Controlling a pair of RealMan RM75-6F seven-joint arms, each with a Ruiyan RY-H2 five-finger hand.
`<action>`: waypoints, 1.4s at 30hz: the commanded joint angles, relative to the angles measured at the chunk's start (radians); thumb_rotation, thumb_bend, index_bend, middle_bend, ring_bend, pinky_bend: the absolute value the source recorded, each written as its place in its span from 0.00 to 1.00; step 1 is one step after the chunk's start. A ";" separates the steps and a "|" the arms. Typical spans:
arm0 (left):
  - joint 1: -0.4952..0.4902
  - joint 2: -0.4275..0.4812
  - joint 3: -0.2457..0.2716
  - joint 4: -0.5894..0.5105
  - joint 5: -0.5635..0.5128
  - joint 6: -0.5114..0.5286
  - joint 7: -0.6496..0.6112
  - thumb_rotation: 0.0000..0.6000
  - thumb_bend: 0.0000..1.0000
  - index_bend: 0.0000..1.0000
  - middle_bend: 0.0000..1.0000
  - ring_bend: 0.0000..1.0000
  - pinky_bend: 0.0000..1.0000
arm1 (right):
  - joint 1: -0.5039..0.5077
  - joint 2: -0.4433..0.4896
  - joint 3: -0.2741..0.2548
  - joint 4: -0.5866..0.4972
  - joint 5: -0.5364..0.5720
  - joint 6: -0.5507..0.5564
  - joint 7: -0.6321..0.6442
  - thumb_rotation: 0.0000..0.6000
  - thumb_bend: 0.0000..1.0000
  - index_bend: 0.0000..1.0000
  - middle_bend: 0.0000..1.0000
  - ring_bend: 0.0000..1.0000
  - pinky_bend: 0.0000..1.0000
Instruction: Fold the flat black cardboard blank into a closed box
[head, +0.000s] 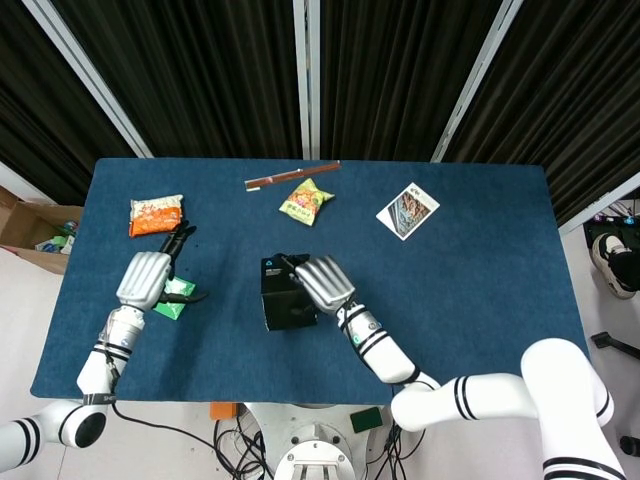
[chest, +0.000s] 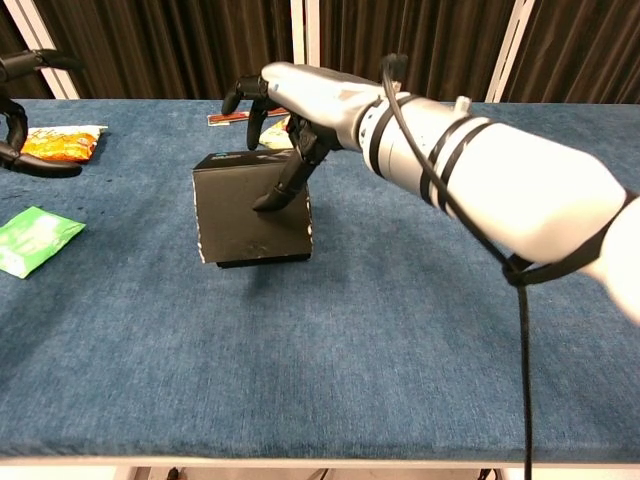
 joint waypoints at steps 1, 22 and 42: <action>0.002 0.000 -0.004 0.000 0.010 0.003 -0.017 0.68 0.00 0.07 0.00 0.63 0.86 | -0.026 -0.082 -0.051 0.141 -0.122 0.046 -0.023 1.00 0.00 0.28 0.38 0.77 1.00; 0.012 0.003 -0.016 0.018 0.047 0.014 -0.077 0.68 0.00 0.07 0.00 0.63 0.85 | -0.076 -0.270 -0.125 0.671 -0.507 0.120 0.068 1.00 0.24 0.55 0.52 0.77 1.00; 0.169 0.159 0.053 -0.025 -0.020 0.156 0.206 0.88 0.00 0.15 0.16 0.25 0.32 | -0.416 0.389 -0.137 -0.103 -0.371 0.245 -0.048 1.00 0.09 0.00 0.09 0.07 0.17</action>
